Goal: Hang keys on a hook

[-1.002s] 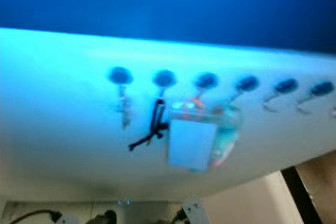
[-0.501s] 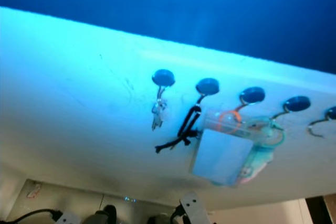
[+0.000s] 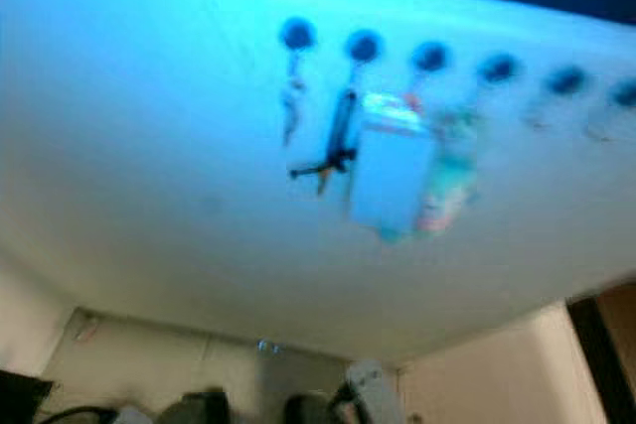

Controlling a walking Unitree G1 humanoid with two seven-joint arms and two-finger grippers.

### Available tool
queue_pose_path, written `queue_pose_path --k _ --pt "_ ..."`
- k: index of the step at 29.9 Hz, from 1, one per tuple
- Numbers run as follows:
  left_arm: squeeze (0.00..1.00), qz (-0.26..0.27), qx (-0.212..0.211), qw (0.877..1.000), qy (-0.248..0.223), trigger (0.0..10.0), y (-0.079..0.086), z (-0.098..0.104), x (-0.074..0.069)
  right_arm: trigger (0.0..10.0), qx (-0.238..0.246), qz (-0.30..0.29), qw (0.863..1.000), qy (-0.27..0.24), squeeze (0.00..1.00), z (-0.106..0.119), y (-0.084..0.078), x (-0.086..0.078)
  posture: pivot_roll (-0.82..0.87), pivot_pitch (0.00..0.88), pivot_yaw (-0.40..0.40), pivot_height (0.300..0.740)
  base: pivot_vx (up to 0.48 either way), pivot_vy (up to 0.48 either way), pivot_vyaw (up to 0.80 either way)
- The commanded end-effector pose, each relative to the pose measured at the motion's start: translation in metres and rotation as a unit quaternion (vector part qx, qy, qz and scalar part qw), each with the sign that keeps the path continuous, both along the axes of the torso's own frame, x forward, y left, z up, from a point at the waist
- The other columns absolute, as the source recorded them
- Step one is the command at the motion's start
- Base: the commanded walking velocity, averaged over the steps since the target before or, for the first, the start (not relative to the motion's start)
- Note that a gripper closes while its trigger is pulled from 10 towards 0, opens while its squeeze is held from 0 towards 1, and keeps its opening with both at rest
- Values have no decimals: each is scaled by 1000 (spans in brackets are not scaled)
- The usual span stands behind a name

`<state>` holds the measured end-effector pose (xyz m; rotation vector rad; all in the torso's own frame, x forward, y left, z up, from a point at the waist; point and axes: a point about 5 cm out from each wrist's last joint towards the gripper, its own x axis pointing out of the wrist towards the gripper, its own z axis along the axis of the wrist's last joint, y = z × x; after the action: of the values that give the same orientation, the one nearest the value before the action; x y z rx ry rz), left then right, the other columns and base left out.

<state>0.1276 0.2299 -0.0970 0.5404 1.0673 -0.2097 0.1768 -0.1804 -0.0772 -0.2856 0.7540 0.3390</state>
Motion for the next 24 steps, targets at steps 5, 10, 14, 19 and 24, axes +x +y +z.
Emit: queue_pose_path --k 5,10,14,19,24 --pt "0 -2 -6 1000 7 10000 -4 -2 -5 10000 6 -8 1000 27 0 -8 2 -15 -79 142 -64 740 -358 0 0" --pt "0 -3 -9 1000 1 10000 -4 -1 -2 10000 8 -10 1000 27 0 -8 2 -14 -80 140 -63 740 -193 0 0" --pt "0 -4 -9 1000 -2 10000 -4 -1 0 10000 9 -12 1000 27 0 -7 2 -14 -81 138 -61 740 0 0 -228" --pt "0 -4 -14 1000 -12 10000 -6 1 6 10000 11 -17 999 28 0 -7 2 -14 -82 136 -61 740 0 0 -800" --pt "0 -3 -21 999 -31 10000 -8 4 15 10000 11 -19 999 28 0 -7 1 -13 -83 134 -59 740 0 0 -800"
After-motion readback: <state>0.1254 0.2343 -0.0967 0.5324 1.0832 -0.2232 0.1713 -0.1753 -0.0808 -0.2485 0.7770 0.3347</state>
